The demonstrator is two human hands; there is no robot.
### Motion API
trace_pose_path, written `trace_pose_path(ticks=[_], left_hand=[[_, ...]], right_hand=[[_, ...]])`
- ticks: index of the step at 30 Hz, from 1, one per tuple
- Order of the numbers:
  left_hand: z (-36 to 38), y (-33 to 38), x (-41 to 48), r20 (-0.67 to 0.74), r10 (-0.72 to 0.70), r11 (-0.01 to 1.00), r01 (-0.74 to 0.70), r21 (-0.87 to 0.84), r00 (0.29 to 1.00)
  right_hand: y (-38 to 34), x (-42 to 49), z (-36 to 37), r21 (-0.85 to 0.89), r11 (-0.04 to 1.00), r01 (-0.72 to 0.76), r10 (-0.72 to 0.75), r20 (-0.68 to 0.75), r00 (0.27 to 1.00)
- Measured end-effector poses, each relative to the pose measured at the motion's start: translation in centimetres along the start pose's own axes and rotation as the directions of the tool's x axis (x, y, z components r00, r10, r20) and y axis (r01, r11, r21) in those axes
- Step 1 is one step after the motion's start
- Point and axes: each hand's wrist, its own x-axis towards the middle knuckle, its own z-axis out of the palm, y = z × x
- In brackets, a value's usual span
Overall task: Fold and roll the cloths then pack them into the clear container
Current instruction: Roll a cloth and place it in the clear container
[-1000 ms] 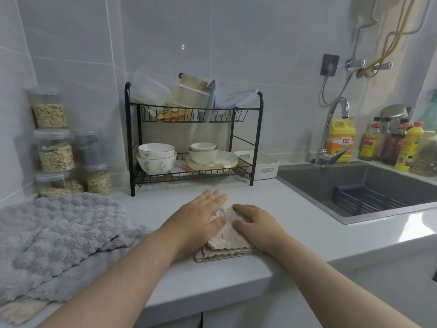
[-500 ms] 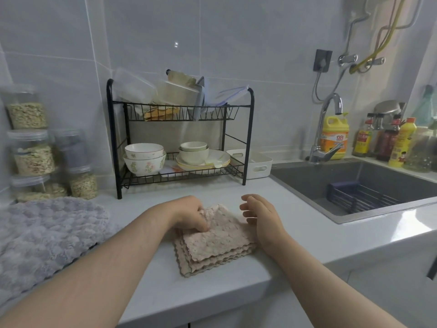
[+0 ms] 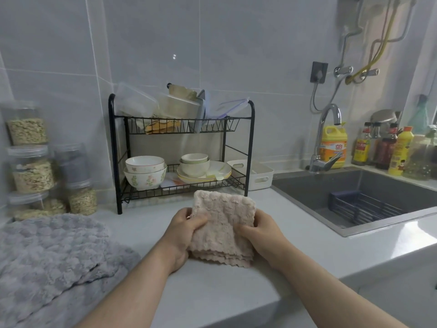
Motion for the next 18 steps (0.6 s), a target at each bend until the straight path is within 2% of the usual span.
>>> trace_pose_path(ticks=[3, 5, 8, 13, 18], left_hand=[[-0.2, 0.1, 0.2, 0.025, -0.019, 1.0, 0.019, 0.016, 0.999], [-0.2, -0.2, 0.4, 0.039, 0.005, 0.997, -0.008, 0.078, 0.999], [-0.3, -0.3, 0.2, 0.056, 0.047, 0.997, -0.051, 0.066, 0.997], [-0.6, -0.4, 0.4, 0.085, 0.069, 0.998, -0.069, -0.002, 0.994], [-0.8, -0.3, 0.2, 0.084, 0.031, 0.996, -0.024, -0.08, 0.996]], right_hand=[[-0.1, 0.4, -0.6, 0.11, 0.993, -0.034, 0.035, -0.008, 0.999], [0.4, 0.6, -1.2, 0.209, 0.975, -0.079, 0.083, -0.008, 0.997], [0.8, 0.6, -1.6, 0.311, 0.944, -0.111, 0.115, 0.004, 0.993], [0.5, 0.4, -1.7, 0.38, 0.912, -0.158, 0.146, 0.061, 0.987], [0.6, 0.2, -1.6, 0.389, 0.914, -0.116, 0.103, 0.055, 0.993]])
